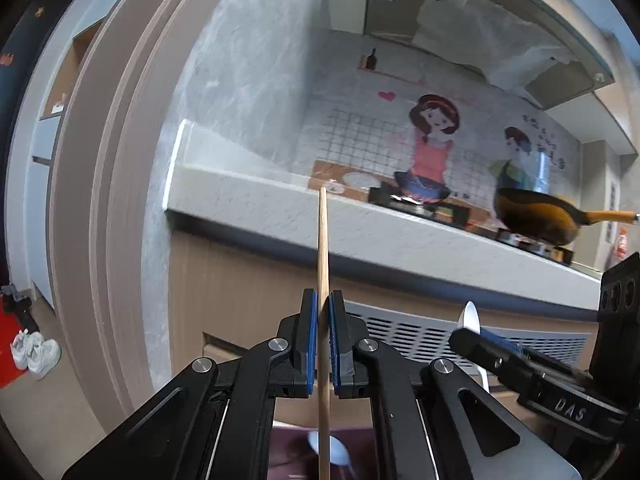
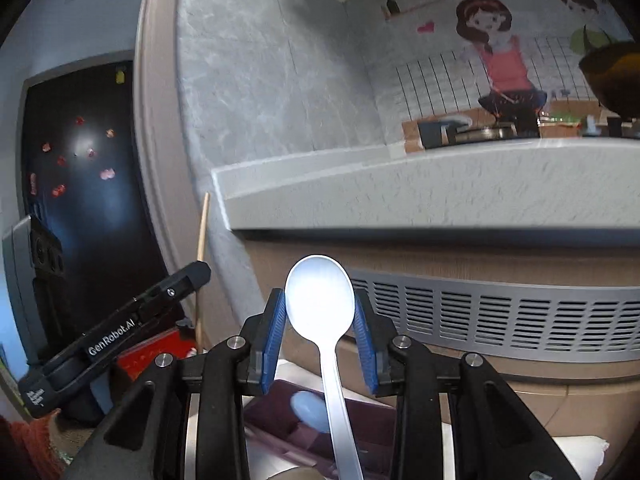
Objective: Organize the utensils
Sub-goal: 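Open both grippers over the purple caddy to drop chopstick and white spoon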
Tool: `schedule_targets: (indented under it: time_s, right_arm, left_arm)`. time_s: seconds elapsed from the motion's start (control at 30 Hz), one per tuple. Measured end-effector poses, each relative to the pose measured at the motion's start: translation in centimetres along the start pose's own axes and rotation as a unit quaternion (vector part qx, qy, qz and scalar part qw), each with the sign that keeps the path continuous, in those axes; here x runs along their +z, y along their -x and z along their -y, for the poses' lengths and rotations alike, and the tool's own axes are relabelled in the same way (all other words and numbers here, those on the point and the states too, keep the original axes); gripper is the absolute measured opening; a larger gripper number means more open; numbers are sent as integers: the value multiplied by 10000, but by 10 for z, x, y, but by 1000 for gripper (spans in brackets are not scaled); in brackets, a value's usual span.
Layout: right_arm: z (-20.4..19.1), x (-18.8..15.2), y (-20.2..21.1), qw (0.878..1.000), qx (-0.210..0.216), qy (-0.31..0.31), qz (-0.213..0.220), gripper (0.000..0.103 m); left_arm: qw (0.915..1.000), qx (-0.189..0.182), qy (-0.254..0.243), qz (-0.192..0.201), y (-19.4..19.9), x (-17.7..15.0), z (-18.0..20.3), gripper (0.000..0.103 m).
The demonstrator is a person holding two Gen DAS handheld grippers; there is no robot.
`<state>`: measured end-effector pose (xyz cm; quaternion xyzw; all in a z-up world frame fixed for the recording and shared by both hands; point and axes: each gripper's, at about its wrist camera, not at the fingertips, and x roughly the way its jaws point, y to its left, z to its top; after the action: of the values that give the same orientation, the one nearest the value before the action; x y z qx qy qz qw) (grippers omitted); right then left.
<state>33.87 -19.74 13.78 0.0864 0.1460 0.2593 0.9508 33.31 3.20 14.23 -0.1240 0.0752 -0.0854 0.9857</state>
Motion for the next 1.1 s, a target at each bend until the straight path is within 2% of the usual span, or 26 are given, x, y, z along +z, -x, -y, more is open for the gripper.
schedule_targets:
  time_s: [0.13,0.4,0.47,0.53,0.6,0.7,0.8,0.87,0.93,1.0,1.1]
  right_arm:
    - [9,-17,-33,9997,20,-72,-243,31]
    - [25,-37,-65,9992,-248,-171,-259,31]
    - [28,-42,-69,9990,-221,-188,-351,33]
    - [31,-49,-73,9968,20,-256,-759,34]
    - [33,-56,-74,9932,132,-285,-1118,39]
    - [34,-65,-58,9923,-140,-218,-1209,40]
    - [26,-70,-33,9924,-380,48,-1174,40]
    - [15,-75,-15,9906,-547,396,-1186,40]
    - [0,-84,2,9863,-634,806,-1293,40]
    - [-15,-97,13,9802,-545,1108,-1545,40]
    - [-31,-127,24,9674,-145,1289,-2175,39]
  left_arm:
    - [9998,107,116,-93,-26,-15,-14,6]
    - [9998,30,156,-79,-50,-40,-22,6]
    - [9996,-54,98,-249,-52,-46,-21,6]
    - [9988,-157,124,-445,-49,-52,-22,6]
    - [9972,-226,253,-663,-45,-55,-27,8]
    - [9921,-198,561,-1102,-41,-58,-38,9]
    - [9854,-179,728,-1531,-31,-65,-46,24]
    - [9848,-68,578,-1637,-16,-70,-44,37]
    - [9849,-35,410,-1683,-2,-75,-40,42]
    - [9840,-55,226,-1769,15,-84,-35,45]
    - [9806,-59,-79,-1960,32,-101,-28,49]
